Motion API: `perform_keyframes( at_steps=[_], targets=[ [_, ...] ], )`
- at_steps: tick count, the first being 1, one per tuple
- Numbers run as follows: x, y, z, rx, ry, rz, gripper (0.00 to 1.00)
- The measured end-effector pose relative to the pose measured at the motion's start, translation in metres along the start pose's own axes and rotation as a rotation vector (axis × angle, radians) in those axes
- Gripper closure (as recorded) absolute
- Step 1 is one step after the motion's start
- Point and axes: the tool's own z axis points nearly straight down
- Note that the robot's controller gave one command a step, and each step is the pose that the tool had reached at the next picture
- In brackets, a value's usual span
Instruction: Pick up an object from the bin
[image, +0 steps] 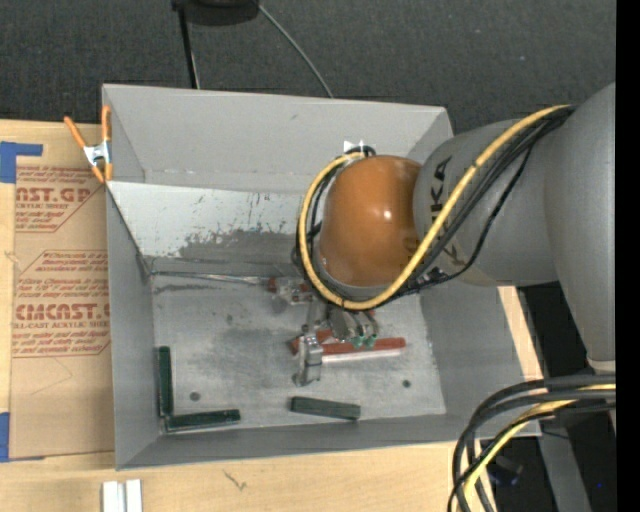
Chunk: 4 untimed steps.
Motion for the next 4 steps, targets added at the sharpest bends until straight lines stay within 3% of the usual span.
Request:
perform_keyframes(
  at_steps=[1,2,3,4],
  targets=[
    [0.034,-0.041,-0.007,-0.004,0.021,-0.037,0.00],
    [0.020,-0.043,0.071,-0.004,0.008,-0.249,1.00],
    [0.019,-0.043,0.070,-0.004,0.004,-0.248,0.00],
    [0.019,-0.043,0.070,-0.004,0.004,-0.248,0.00]
  ],
)
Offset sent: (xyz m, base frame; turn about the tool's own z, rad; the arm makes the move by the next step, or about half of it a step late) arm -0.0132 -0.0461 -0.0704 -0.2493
